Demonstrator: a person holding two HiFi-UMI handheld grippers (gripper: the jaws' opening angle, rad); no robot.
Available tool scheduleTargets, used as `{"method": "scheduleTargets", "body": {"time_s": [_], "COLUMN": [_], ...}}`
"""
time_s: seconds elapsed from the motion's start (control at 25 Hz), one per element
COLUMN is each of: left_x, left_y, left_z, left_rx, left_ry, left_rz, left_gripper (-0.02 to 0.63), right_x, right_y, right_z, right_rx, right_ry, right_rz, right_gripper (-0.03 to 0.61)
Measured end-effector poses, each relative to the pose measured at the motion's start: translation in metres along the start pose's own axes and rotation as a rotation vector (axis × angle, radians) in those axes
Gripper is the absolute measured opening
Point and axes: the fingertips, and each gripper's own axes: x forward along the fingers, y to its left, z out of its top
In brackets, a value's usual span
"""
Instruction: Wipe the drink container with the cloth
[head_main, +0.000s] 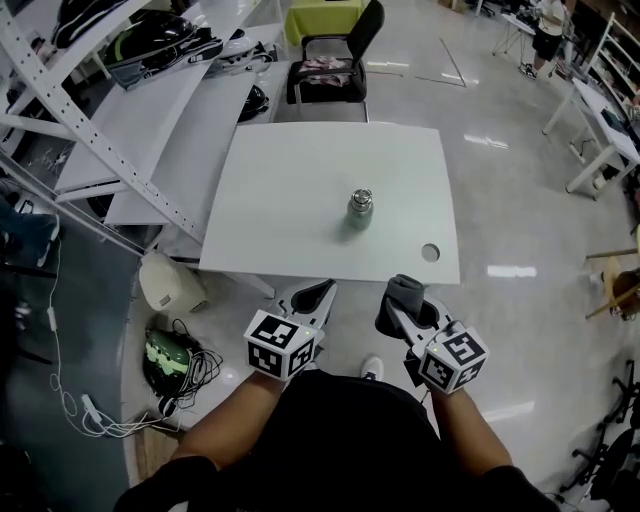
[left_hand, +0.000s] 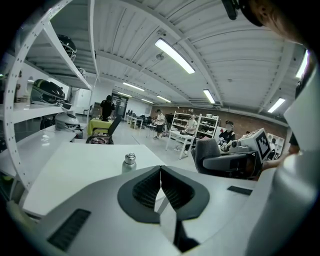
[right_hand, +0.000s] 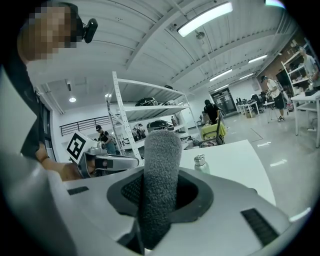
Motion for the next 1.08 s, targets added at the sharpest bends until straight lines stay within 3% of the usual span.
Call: {"method": "scheduleTargets", "body": {"time_s": [1.08], "left_x": [-0.0030], "left_y": [0.0057], "left_z": [0.0056], "left_rx": [0.008], "left_ry": [-0.012], "left_rz": [-0.021], "left_gripper": [0.017], "right_x": [0.0059], "right_y": [0.0034], "right_z": [-0.0002], "right_rx": [-0.006], "right_ry": [0.010], "right_rz": [-0.019], "right_gripper": [0.112]}}
